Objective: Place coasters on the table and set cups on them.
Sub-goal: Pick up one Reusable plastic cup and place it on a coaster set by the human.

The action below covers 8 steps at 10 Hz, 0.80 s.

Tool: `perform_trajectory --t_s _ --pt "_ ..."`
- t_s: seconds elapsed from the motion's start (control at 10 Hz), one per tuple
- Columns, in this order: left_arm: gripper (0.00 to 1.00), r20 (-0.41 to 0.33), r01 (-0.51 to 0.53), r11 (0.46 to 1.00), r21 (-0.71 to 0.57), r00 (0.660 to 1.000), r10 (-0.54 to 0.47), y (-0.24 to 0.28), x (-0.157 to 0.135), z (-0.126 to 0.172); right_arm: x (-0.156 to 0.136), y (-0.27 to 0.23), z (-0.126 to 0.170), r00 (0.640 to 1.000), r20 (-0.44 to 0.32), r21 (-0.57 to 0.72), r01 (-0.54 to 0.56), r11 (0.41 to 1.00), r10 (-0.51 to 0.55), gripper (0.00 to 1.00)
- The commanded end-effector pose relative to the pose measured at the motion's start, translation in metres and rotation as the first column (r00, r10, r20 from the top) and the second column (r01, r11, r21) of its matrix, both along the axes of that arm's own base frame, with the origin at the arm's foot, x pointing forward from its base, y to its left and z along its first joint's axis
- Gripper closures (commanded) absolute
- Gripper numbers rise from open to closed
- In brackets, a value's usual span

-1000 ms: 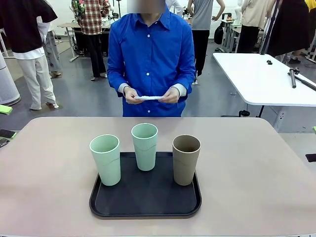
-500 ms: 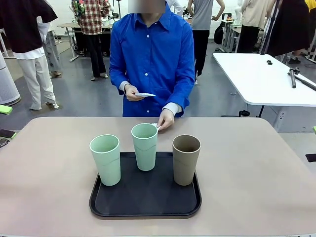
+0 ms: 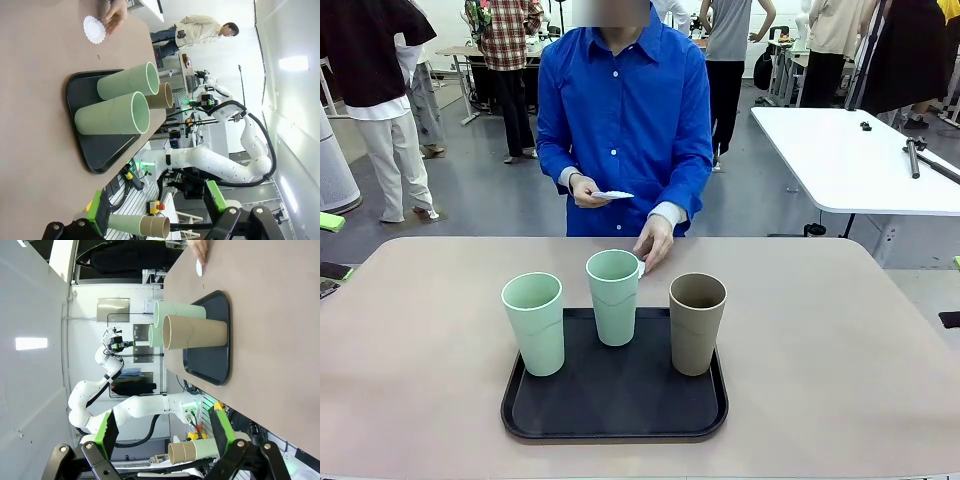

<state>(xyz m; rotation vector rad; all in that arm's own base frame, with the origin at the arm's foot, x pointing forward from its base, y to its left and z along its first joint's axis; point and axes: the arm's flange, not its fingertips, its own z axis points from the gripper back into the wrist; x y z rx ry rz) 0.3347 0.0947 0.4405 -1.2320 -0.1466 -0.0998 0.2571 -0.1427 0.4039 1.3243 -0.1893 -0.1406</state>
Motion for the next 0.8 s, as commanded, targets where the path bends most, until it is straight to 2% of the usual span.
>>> perform_trajectory --t_s 0.0,0.7 --pt "0.00 0.013 0.002 1.000 -0.014 1.000 -0.002 0.0038 -0.0001 0.0017 0.0019 -0.0002 0.0010 1.000 -0.002 0.010 0.010 1.000 -0.010 0.00" --pt "0.00 0.013 0.002 1.000 -0.014 1.000 -0.002 0.0038 -0.0001 0.0017 0.0019 -0.0002 0.0010 1.000 -0.002 0.010 0.010 1.000 -0.010 0.00"
